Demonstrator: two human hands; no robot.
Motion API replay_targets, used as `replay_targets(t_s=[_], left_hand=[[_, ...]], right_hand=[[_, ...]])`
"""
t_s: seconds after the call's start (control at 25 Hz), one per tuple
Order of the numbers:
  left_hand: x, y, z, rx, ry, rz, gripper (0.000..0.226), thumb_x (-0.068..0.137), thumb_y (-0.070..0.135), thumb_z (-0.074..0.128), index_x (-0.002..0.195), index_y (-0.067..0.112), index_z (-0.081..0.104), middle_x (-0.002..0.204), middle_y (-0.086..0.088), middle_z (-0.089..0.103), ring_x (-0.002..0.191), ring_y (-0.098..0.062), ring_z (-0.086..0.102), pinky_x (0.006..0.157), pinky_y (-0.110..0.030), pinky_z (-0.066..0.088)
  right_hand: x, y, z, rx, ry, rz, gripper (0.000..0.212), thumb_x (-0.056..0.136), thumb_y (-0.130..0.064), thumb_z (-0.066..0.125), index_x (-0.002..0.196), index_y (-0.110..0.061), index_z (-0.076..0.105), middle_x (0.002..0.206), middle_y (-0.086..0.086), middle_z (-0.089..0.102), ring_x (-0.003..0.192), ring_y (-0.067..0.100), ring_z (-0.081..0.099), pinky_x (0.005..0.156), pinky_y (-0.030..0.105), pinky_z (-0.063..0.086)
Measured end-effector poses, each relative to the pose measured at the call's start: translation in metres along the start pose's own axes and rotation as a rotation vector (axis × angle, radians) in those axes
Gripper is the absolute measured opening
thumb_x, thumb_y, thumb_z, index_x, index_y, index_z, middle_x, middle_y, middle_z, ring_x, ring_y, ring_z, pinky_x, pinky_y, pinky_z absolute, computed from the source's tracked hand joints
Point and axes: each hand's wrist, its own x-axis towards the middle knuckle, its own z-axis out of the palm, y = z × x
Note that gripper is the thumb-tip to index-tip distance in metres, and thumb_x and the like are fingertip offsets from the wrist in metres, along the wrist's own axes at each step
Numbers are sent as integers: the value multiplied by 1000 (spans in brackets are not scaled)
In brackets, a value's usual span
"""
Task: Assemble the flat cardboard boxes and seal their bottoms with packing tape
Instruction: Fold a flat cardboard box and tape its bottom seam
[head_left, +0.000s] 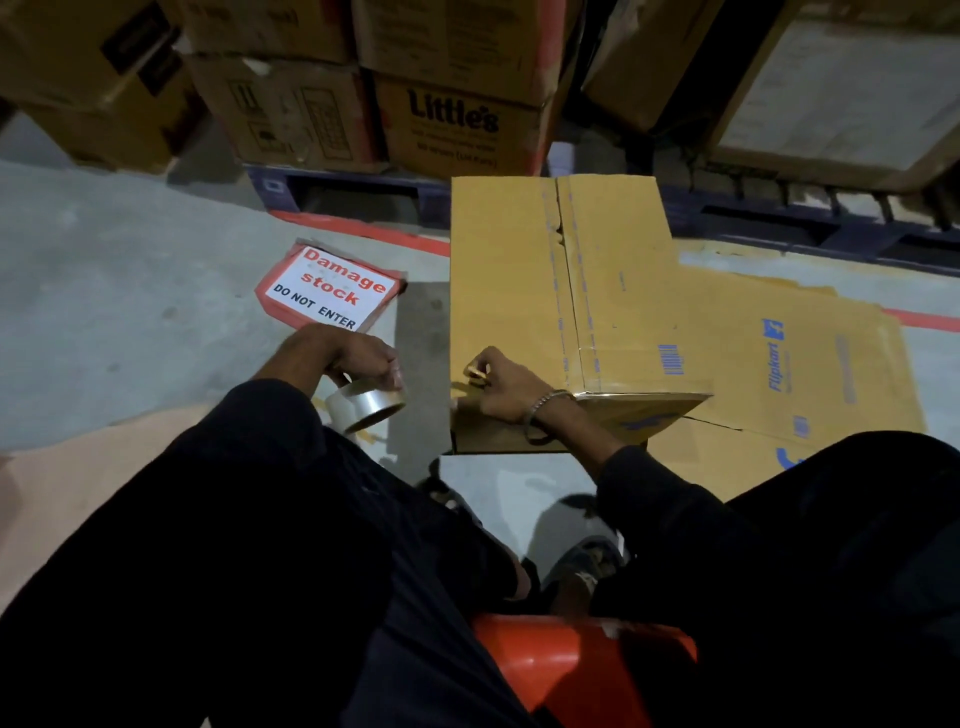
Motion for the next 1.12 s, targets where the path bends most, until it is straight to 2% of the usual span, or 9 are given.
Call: replay_targets(t_s=[0.08, 0.16, 0.24, 0.36, 0.44, 0.68, 0.84, 0.96, 1.12], left_hand=[[6, 0, -1, -103, 54, 39, 19, 101, 17, 62, 119, 15, 68, 122, -10, 66, 110, -28, 65, 94, -45, 57], [14, -1, -4, -235, 160, 69, 16, 101, 17, 62, 115, 16, 69, 122, -17, 65, 103, -30, 64, 83, -42, 54], [23, 6, -8, -357, 297, 95, 13, 100, 16, 61, 111, 14, 68, 114, -20, 65, 87, -25, 57, 71, -35, 48], [34, 26, -12, -489, 461, 114, 14, 101, 19, 61, 114, 15, 66, 103, -13, 61, 77, -20, 51, 61, -29, 43], [41, 37, -15, -555, 532, 104, 14, 102, 18, 60, 115, 19, 64, 99, -10, 58, 76, -19, 50, 59, -28, 42], [68, 64, -17, -566, 541, 62, 26, 100, 7, 54, 123, 16, 60, 98, -8, 55, 79, -17, 49, 61, -29, 42], [80, 72, -17, -711, 530, 31, 19, 99, 8, 58, 109, 22, 64, 121, -14, 62, 107, -29, 60, 94, -44, 55], [83, 70, -16, -789, 504, 17, 20, 98, 7, 57, 100, 26, 63, 122, -17, 65, 100, -26, 60, 91, -44, 56], [79, 65, -11, -792, 496, 19, 19, 98, 6, 58, 107, 22, 64, 115, -21, 65, 99, -29, 60, 93, -47, 56]], right_hand=[[-8, 15, -25, 166, 2, 62, 44, 102, -41, 60, 130, -12, 43, 115, 9, 61, 96, 22, 59, 73, 32, 44], [-13, 37, -59, 46, 98, 122, 37, 110, -38, 41, 130, -6, 43, 110, 13, 60, 89, 24, 56, 70, 34, 42], [-14, 67, -94, -111, 281, 174, 35, 110, -26, 39, 130, 2, 42, 115, 22, 61, 94, 33, 58, 74, 37, 41], [-9, 104, -129, -331, 461, 289, 63, 105, -12, 46, 157, 4, 15, 143, 28, 48, 119, 45, 57, 90, 48, 49], [3, 116, -142, -442, 539, 310, 72, 104, -12, 49, 161, 2, 7, 149, 25, 43, 126, 43, 53, 94, 50, 50], [41, 135, -134, -659, 638, 341, 56, 103, -25, 43, 149, 4, 35, 134, 18, 45, 119, 36, 43, 90, 48, 43], [44, 133, -147, -472, 756, 373, 60, 100, -53, 45, 132, -3, 54, 131, 17, 48, 121, 37, 43, 92, 49, 40], [38, 151, -162, -153, 778, 528, 66, 97, -58, 48, 141, -9, 45, 143, 19, 44, 130, 42, 42, 101, 56, 39], [26, 172, -171, 209, 628, 590, 72, 96, -64, 46, 147, -15, 35, 144, 22, 46, 125, 49, 50, 104, 60, 44]])
